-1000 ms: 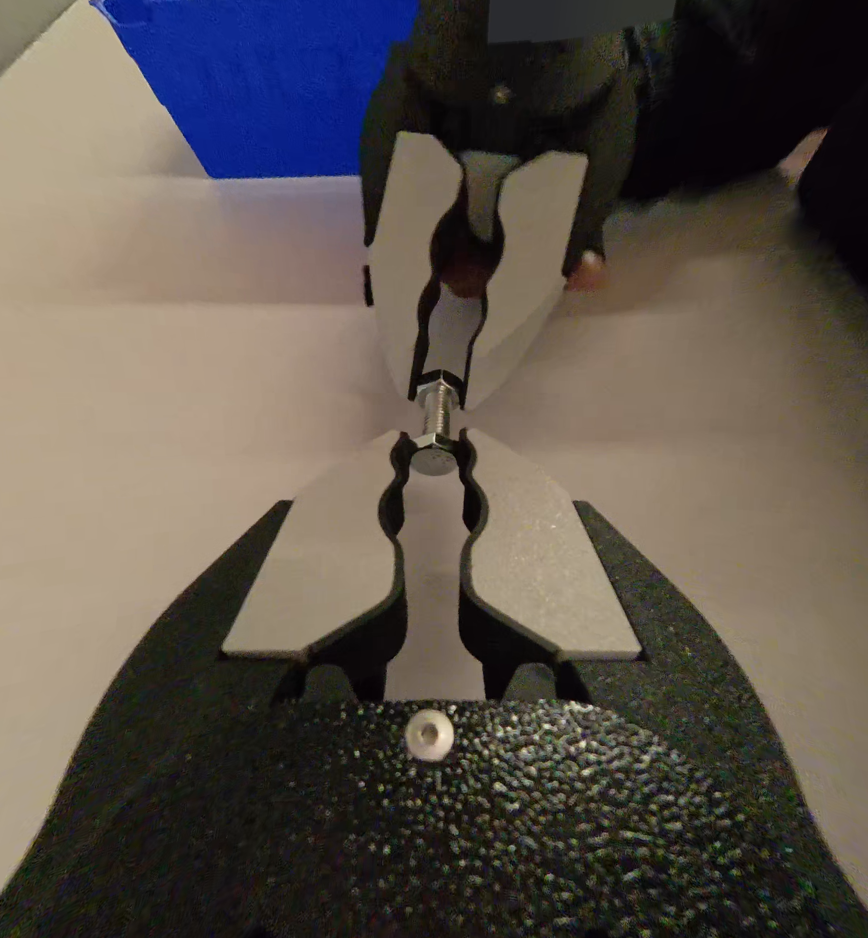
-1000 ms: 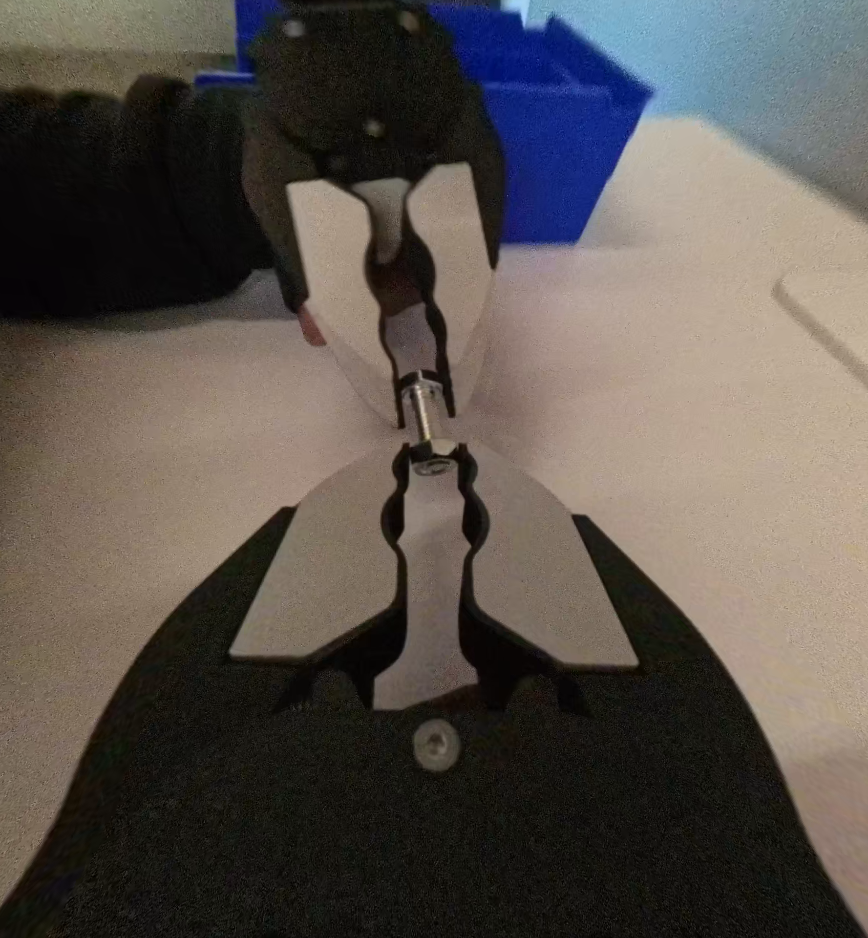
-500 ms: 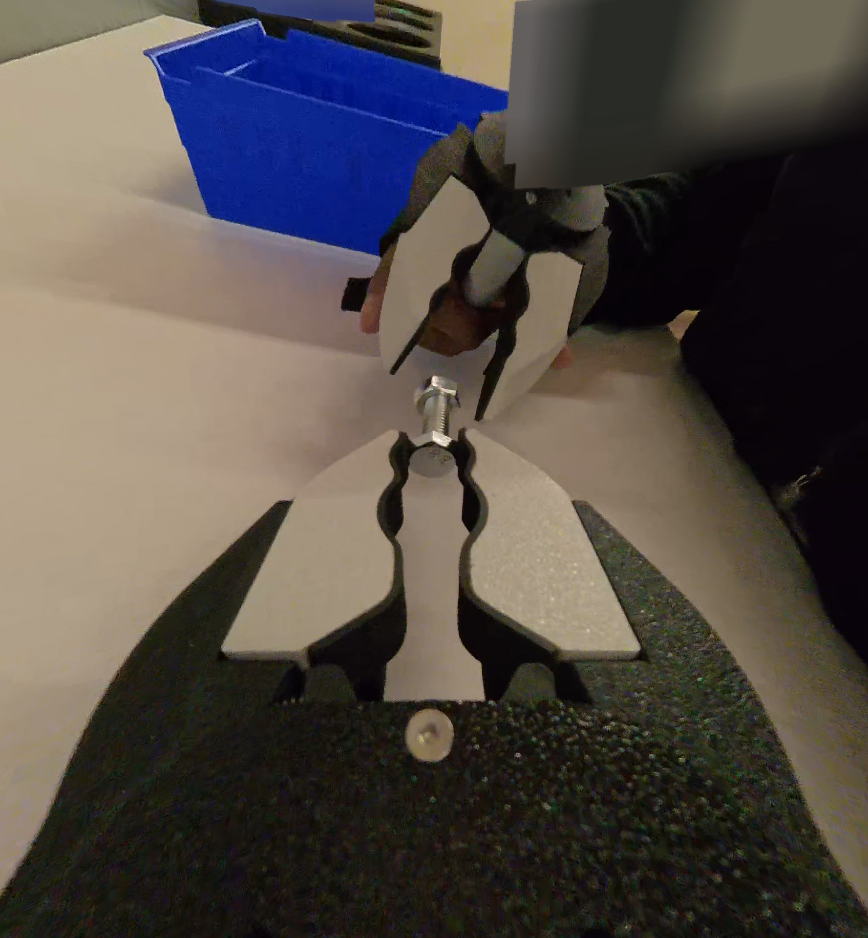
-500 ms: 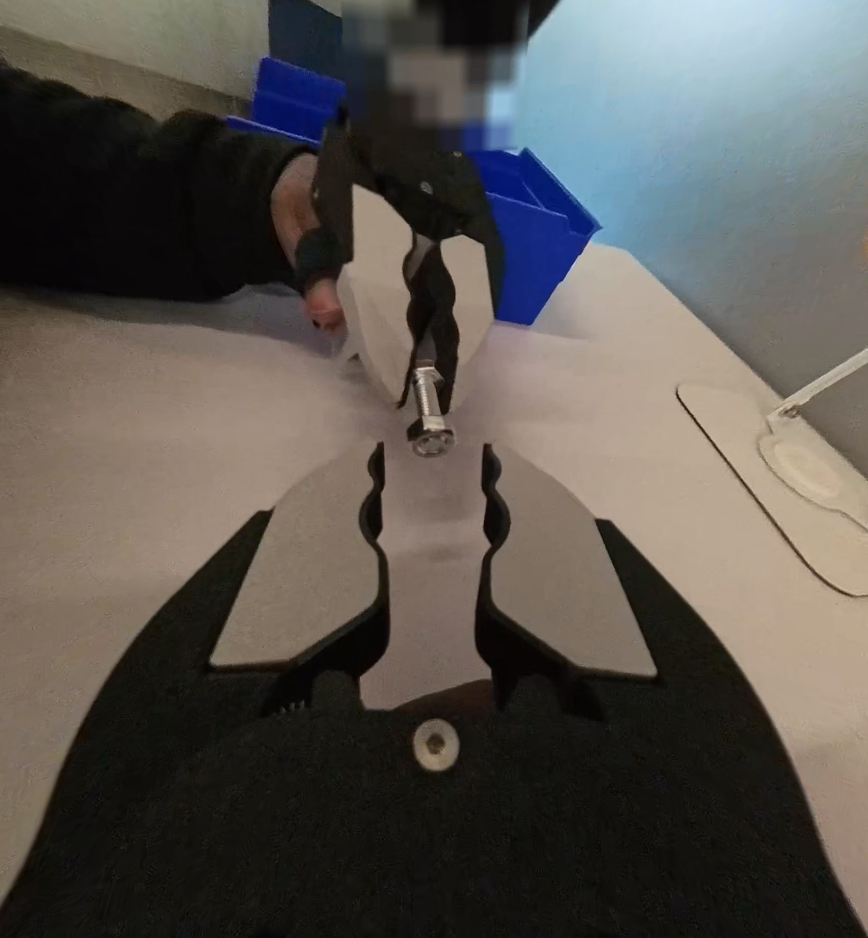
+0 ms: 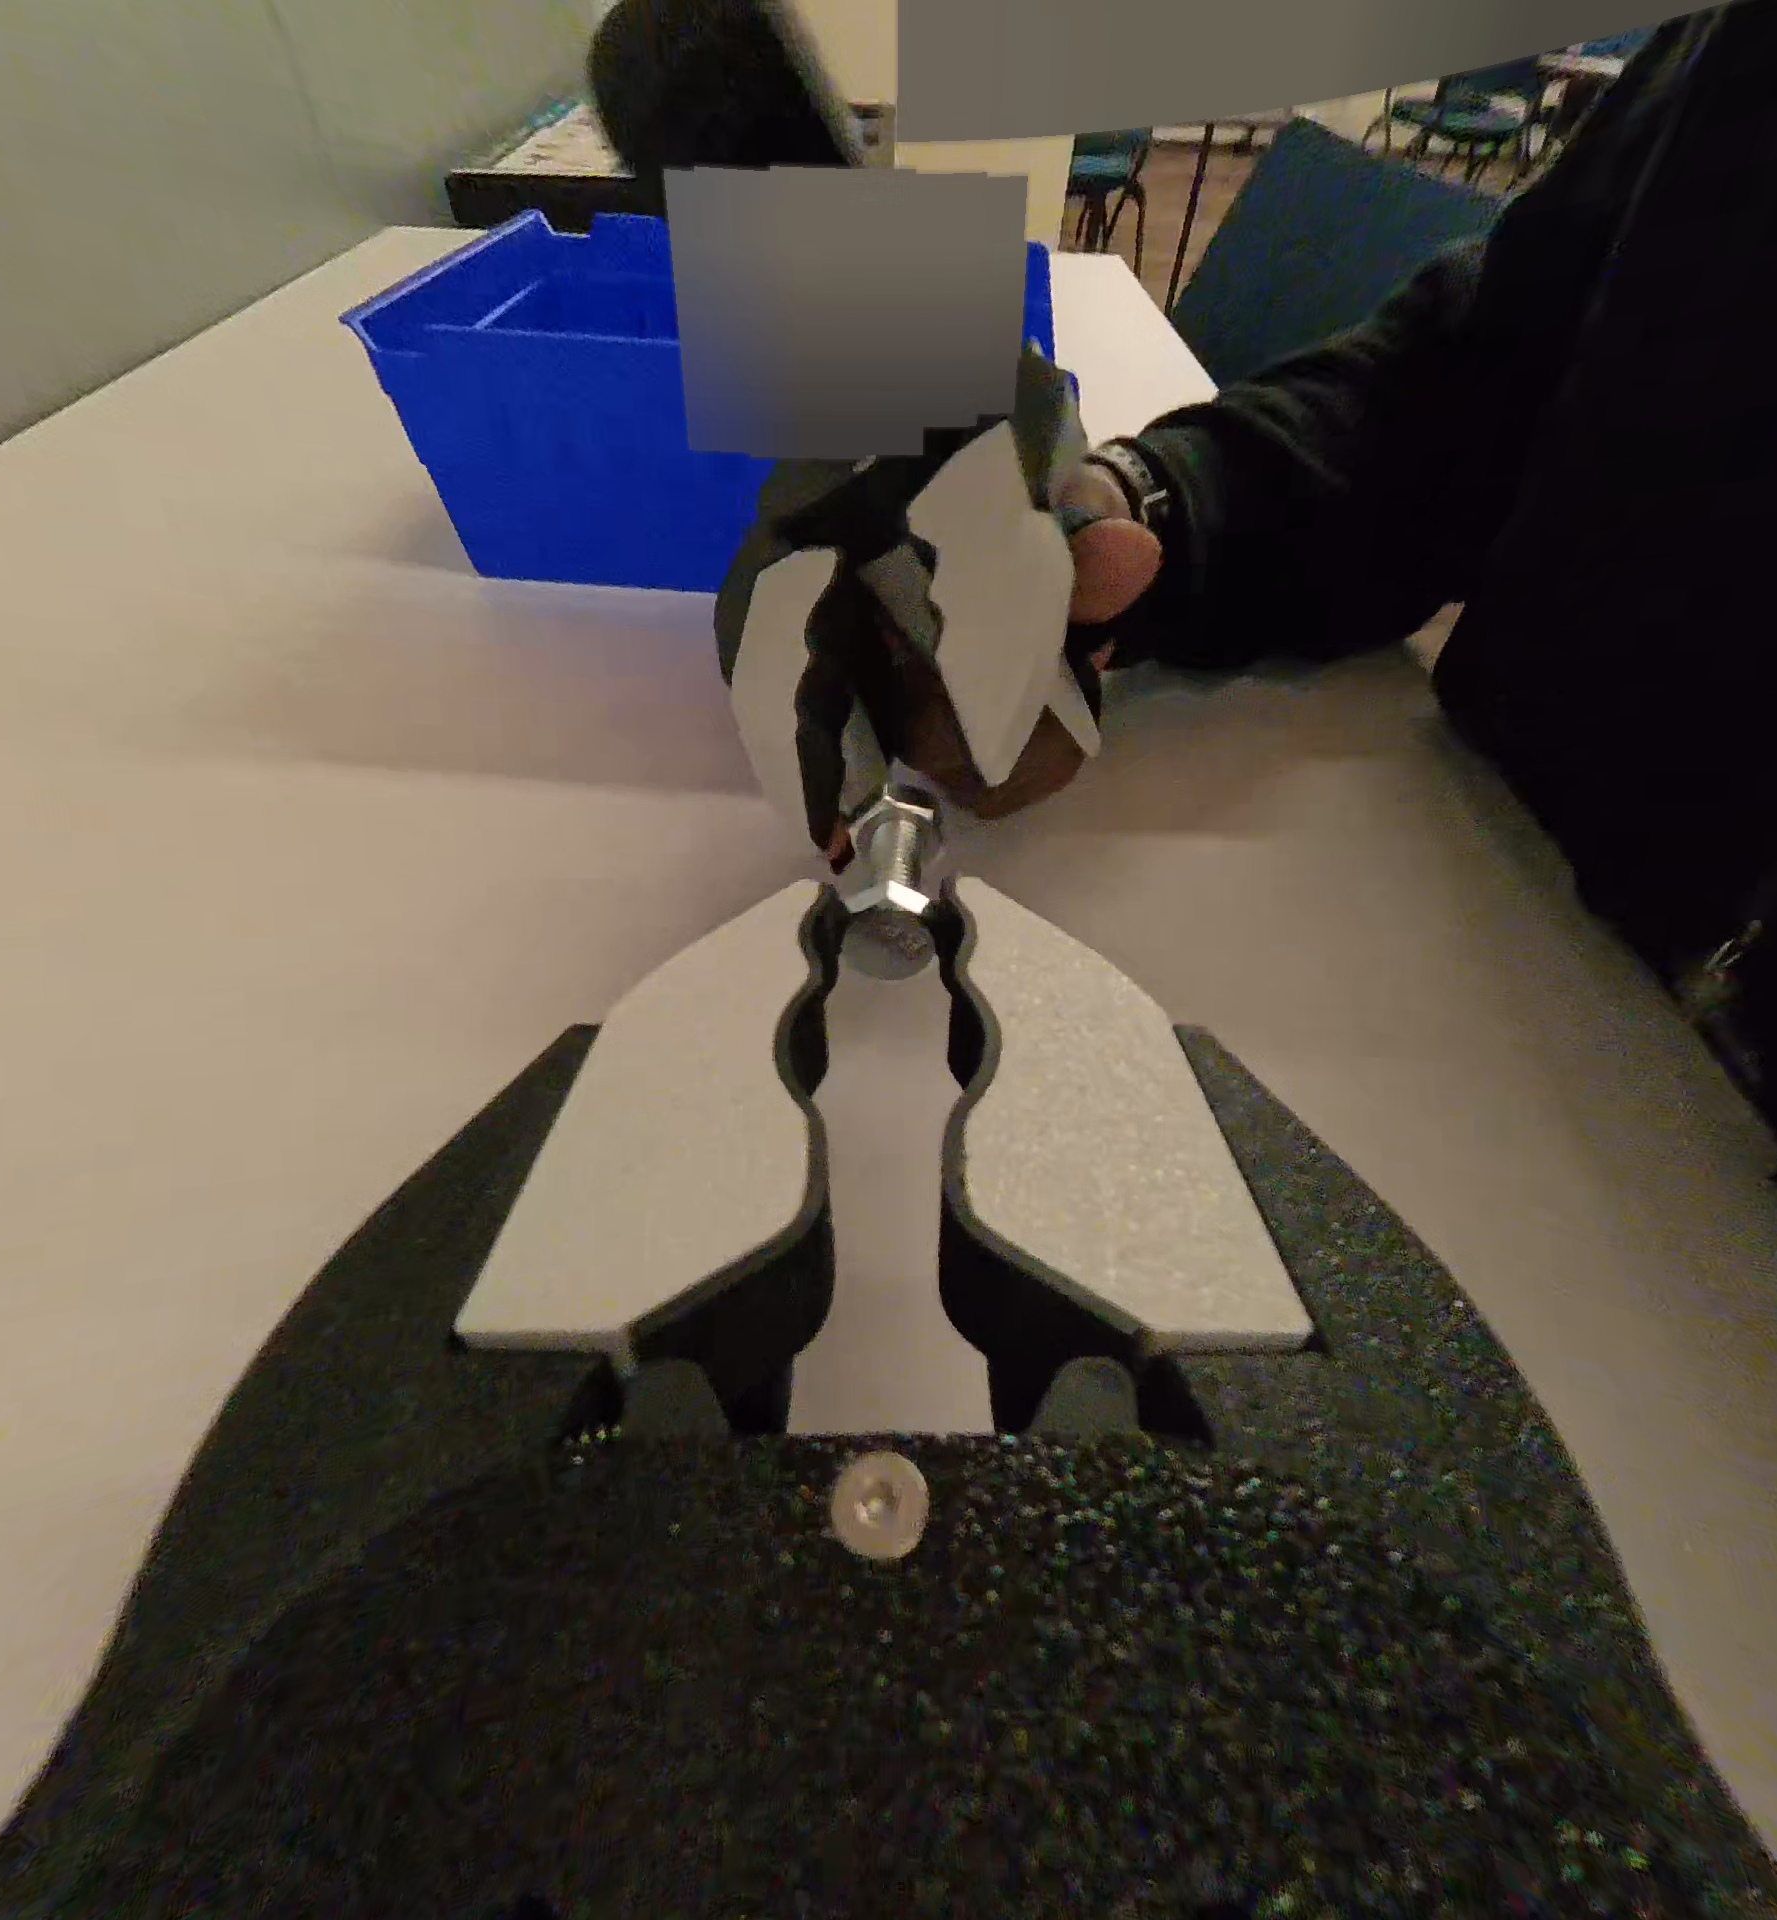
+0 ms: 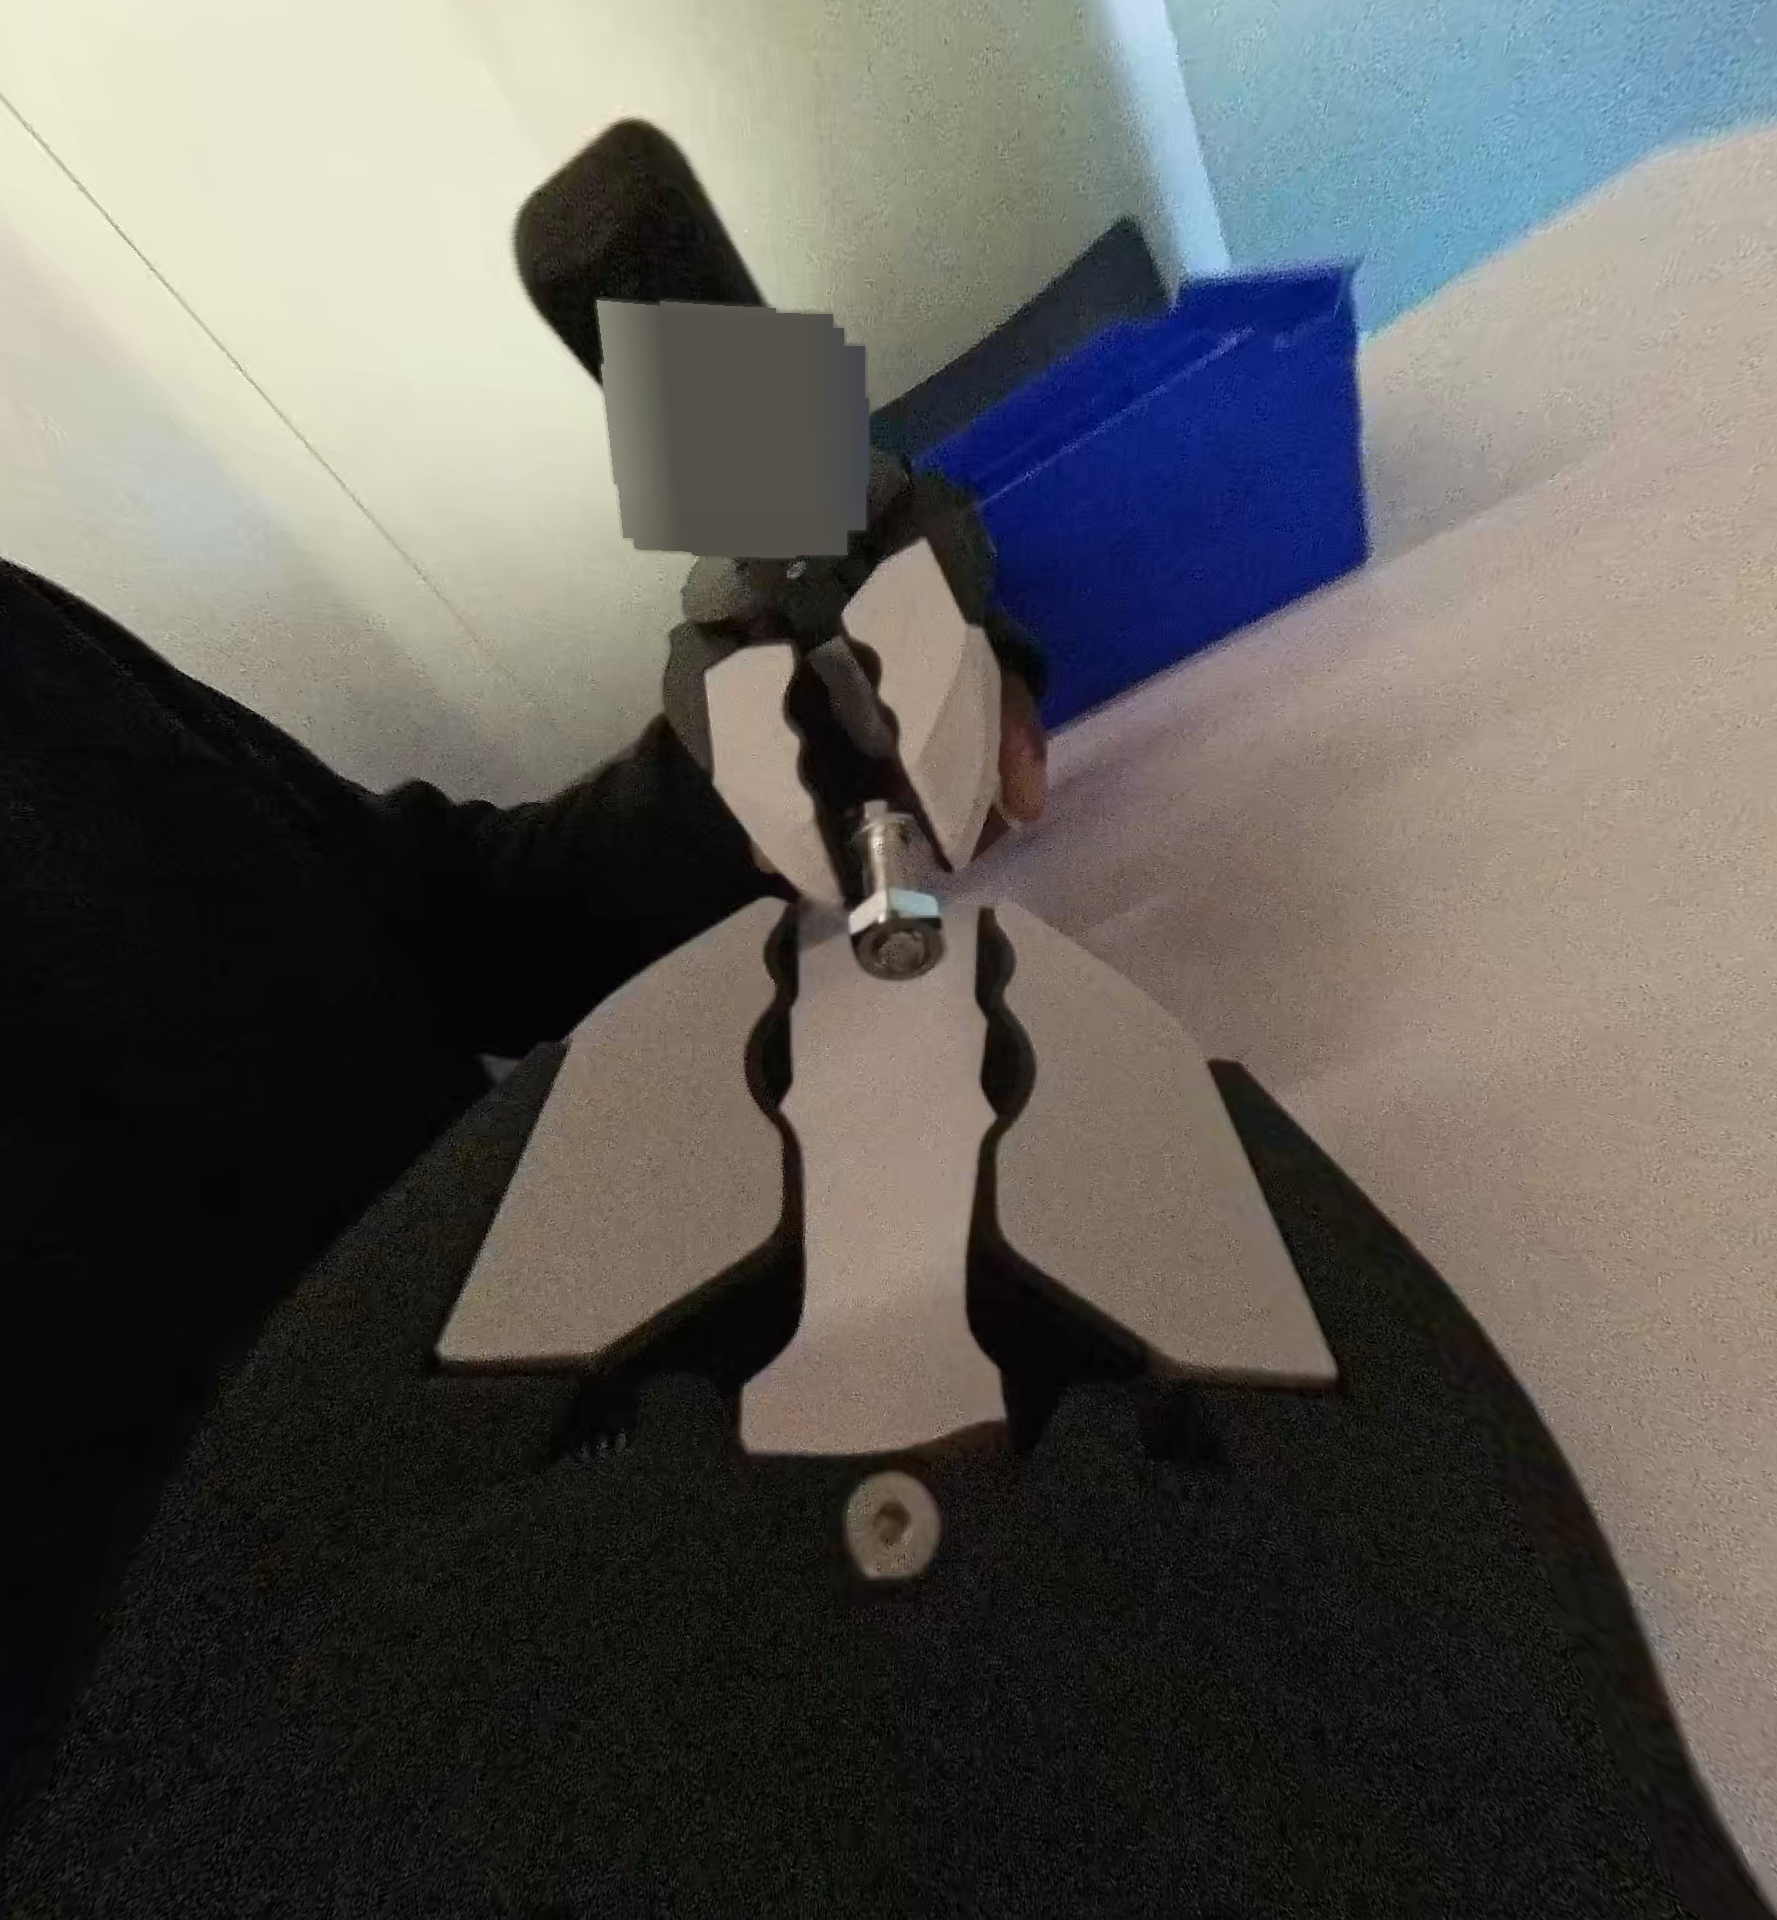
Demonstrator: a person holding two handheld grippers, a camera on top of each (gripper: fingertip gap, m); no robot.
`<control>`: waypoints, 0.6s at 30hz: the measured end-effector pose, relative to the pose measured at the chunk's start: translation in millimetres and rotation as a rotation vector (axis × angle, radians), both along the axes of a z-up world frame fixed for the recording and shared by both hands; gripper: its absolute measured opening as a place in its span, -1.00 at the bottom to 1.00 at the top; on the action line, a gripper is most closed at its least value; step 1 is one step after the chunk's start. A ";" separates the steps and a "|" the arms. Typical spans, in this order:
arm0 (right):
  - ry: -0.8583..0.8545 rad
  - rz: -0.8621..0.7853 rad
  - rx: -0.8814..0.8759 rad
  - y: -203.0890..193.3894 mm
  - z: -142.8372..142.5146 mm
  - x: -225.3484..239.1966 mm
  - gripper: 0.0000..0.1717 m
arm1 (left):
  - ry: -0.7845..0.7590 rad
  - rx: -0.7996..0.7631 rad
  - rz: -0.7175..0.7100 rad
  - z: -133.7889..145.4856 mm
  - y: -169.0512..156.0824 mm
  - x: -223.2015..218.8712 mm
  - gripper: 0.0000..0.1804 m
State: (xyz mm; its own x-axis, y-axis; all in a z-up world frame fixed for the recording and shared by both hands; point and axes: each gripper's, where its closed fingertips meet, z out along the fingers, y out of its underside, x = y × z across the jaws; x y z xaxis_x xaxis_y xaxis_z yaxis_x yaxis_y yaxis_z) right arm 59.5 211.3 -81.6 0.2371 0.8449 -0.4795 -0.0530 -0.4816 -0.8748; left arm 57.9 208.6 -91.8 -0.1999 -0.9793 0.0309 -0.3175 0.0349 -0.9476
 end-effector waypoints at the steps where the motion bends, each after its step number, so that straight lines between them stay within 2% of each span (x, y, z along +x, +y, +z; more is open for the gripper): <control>1: -0.050 -0.036 0.108 1.5 0.9 1.3 -0.58 | -0.006 -0.039 0.006 0.9 1.6 -1.4 -0.81; 4: -0.246 -0.129 0.469 2.3 -0.6 2.8 -0.53 | -0.031 -0.196 0.002 5.1 2.9 -3.2 -0.81; 6: -0.342 -0.155 0.633 0.4 -2.9 0.7 -0.53 | -0.039 -0.277 -0.017 6.1 0.8 -3.4 -0.81; 9: -0.426 -0.173 0.790 -3.3 -5.9 -4.3 -0.53 | -0.026 -0.349 -0.036 4.0 -2.6 -2.5 -0.81; 12: -0.502 -0.211 0.869 -0.5 -10.2 -6.0 -0.70 | -0.016 -0.414 -0.063 3.0 -7.2 -0.8 -0.81; 13: -0.520 -0.216 0.872 0.7 -11.9 -6.0 -0.79 | -0.006 -0.423 -0.065 1.0 -8.1 -0.1 -0.81; 15: -0.519 -0.181 0.788 0.5 -18.2 -6.7 -0.79 | 0.019 -0.389 -0.058 -4.5 -7.3 -0.3 -0.81; 18: -0.378 -0.073 0.411 -3.8 -25.2 -8.9 -0.80 | 0.049 -0.212 -0.049 -11.3 -6.8 -0.9 -0.81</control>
